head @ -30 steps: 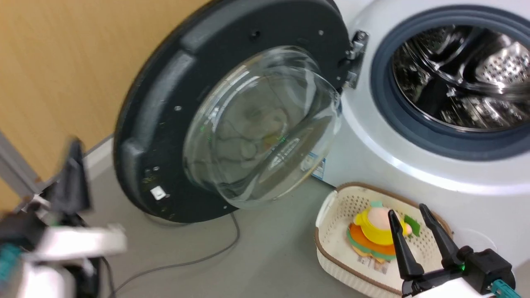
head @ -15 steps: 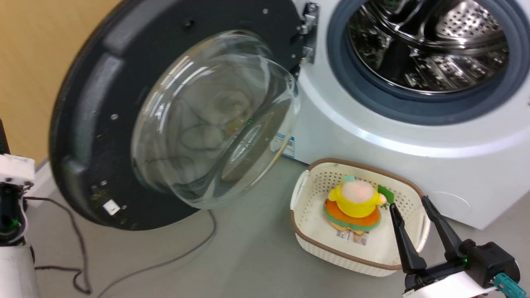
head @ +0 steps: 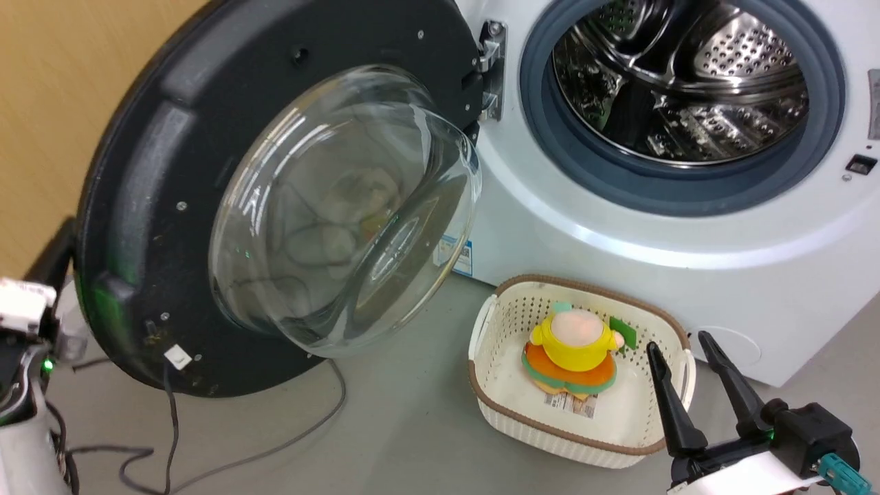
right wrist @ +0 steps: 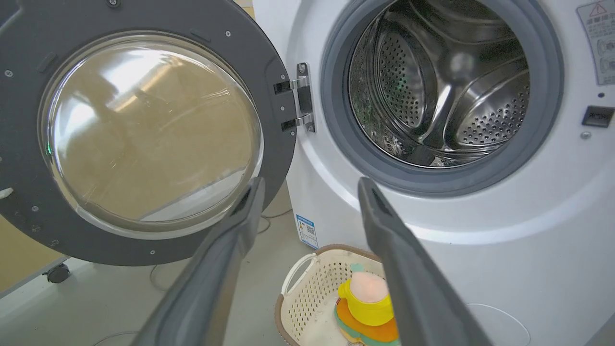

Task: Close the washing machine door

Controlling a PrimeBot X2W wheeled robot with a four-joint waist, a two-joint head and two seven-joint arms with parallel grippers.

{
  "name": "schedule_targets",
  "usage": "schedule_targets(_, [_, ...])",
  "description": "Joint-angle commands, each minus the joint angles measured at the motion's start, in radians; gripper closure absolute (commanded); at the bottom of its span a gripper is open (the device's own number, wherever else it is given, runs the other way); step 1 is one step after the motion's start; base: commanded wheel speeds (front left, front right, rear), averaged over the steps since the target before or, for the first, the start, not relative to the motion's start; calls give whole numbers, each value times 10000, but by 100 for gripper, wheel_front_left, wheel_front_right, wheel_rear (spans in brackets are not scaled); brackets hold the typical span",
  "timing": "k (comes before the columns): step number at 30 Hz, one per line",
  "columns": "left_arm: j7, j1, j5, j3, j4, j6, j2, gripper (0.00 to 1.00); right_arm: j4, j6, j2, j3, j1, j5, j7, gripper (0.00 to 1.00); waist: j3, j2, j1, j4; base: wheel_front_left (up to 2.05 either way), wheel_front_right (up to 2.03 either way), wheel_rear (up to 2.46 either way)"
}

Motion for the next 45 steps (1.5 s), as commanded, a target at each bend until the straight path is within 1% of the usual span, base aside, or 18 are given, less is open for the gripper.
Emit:
schedule_targets(1, [242,254,-158,-23,-103,15,-80,100,29,8,52,-49,8,58,-60,0,-78,0,0,4,0,0,0])
schedule_targets(8, [1795,1288,-760,-415,-940,122,-451,100,140,8,212,-173,119,61,-116,0,-443,0,0,-83,0,0,0])
schedule_targets(13, [2850,2206,-1053,-862,-1878,332,-822,100,210,8,318,-325,253,67,-145,0,-676,0,0,-258,0,0,0])
schedule_targets(19, [3498,3266,-1364,-1473,-3235,721,-1560,100,205,8,385,-552,334,60,-166,0,-760,0,0,-651,0,0,0])
schedule_targets(24, [3666,4121,-1688,-2339,-4266,1034,-1910,100,179,8,389,-649,353,68,-175,0,-731,0,0,-1191,0,0,0])
schedule_targets(28, [3465,4728,-1999,-3261,-4817,1212,-1993,100,173,8,363,-654,344,62,-178,0,-668,0,0,-1766,0,0,0])
schedule_targets(29, [3196,4951,-2321,-3704,-5020,1325,-2004,100,158,8,349,-613,308,59,-179,0,-601,0,0,-2130,0,0,0])
schedule_targets(31, [2793,5123,-2688,-4207,-5145,1408,-2007,100,146,8,330,-609,273,57,-180,0,-537,0,0,-2496,0,0,0])
schedule_targets(32, [2406,5305,-2800,-4691,-5203,1371,-2009,100,155,8,310,-583,226,55,-178,0,-460,0,0,-2938,0,0,0])
schedule_targets(35, [1784,5503,-2992,-5274,-5153,1212,-2010,100,151,8,310,-554,149,81,-179,0,-308,0,0,-3631,0,0,0])
schedule_targets(37, [1234,5471,-3025,-5549,-5052,1058,-2010,100,151,8,317,-557,137,92,-180,0,-181,0,0,-4056,0,0,0])
schedule_targets(39, [576,5321,-2778,-5739,-4880,842,-2011,100,156,8,328,-583,126,111,-181,0,-33,0,0,-4456,0,0,0])
schedule_targets(45, [-1005,4596,-2631,-6323,-4281,509,-2011,100,125,8,313,-641,-52,192,-185,0,452,0,0,-5617,0,0,0])
